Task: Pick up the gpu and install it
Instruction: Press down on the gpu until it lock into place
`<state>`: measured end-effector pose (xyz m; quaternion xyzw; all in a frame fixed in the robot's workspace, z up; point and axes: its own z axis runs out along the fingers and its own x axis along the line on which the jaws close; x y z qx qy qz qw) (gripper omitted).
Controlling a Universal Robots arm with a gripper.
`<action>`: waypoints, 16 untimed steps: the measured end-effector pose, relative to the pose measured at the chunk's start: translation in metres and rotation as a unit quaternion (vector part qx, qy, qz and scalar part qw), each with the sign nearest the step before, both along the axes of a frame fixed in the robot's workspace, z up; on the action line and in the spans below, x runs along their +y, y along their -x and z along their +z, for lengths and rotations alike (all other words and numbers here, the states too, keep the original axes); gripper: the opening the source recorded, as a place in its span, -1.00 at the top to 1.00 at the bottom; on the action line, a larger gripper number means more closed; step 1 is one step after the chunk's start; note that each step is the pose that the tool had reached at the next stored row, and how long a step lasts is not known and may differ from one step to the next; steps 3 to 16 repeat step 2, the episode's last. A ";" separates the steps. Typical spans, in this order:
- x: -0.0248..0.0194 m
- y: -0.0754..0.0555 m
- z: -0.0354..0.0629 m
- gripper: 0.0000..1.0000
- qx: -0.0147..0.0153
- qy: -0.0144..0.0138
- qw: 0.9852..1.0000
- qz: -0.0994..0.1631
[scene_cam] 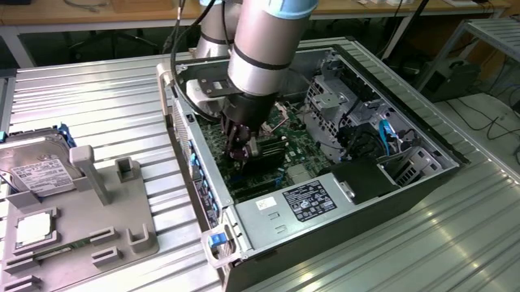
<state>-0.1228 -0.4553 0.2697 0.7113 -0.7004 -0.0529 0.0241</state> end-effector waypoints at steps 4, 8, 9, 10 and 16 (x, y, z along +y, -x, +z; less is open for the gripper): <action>0.0002 0.000 0.0087 0.79 0.000 0.000 1.000 0.000; 0.0002 0.000 0.0087 0.79 0.000 0.000 1.000 0.000; 0.0002 0.000 0.0087 0.79 0.000 0.000 1.000 0.000; 0.0002 0.000 0.0087 0.79 0.000 0.000 1.000 0.000; 0.0002 0.000 0.0087 0.79 0.000 0.000 1.000 0.000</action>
